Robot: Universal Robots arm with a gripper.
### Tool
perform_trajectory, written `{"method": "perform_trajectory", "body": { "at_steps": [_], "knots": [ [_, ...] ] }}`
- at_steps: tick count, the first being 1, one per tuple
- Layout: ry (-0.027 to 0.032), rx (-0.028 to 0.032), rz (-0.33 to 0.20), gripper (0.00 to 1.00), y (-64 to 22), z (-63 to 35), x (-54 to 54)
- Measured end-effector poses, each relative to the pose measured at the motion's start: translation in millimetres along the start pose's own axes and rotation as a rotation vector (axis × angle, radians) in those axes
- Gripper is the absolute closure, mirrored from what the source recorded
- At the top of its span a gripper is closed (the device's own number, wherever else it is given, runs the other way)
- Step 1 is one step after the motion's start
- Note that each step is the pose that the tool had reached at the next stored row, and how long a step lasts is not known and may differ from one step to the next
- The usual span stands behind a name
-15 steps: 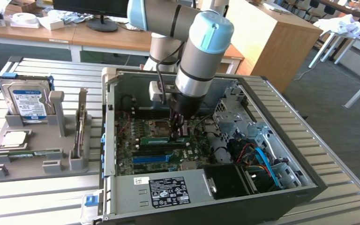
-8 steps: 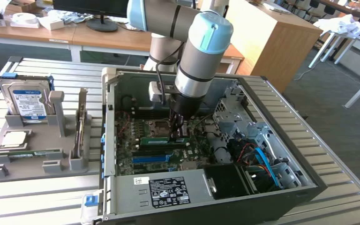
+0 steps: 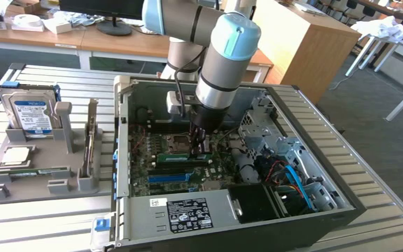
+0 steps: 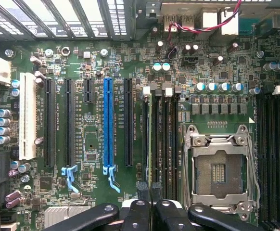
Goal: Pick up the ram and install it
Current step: 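Insert the ram into the slot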
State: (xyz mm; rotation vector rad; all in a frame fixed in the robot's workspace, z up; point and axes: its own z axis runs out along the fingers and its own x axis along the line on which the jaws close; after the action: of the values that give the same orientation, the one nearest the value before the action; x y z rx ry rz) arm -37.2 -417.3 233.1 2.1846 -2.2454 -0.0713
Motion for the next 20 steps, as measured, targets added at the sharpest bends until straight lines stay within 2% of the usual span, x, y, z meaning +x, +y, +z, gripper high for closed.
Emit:
{"method": "perform_trajectory", "body": {
  "at_steps": [20],
  "knots": [
    [0.0000, 0.0000, 0.000, 0.88, -0.1, 2.2, -0.5]
  ]
}}
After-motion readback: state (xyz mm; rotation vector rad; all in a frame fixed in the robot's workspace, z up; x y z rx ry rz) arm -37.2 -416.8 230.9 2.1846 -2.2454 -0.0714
